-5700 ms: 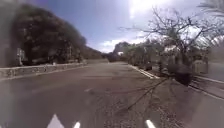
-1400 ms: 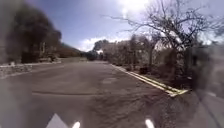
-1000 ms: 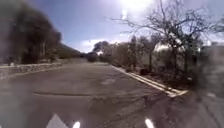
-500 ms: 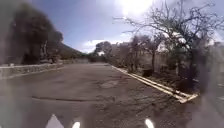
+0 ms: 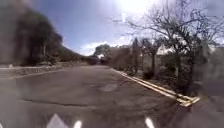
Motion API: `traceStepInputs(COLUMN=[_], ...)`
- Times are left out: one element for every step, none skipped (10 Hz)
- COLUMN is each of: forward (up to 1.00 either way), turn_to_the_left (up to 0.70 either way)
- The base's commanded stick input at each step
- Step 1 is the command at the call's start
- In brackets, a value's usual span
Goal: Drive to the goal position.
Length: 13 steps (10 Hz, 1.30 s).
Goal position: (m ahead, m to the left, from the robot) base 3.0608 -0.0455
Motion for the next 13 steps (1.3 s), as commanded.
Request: traceStepInputs(forward=[0.5, 0.5, 0.5, 0.5, 0.5, 0.5, 0.5, 0.5, 0.5, 0.5, 0.5, 0.5, 0.5], turn_to_the_left=[0.15, 0.0, 0.0, 0.0, 0.0, 0.0, 0.0, 0.0, 0.0, 0.0, 0.0, 0.0, 0.0])
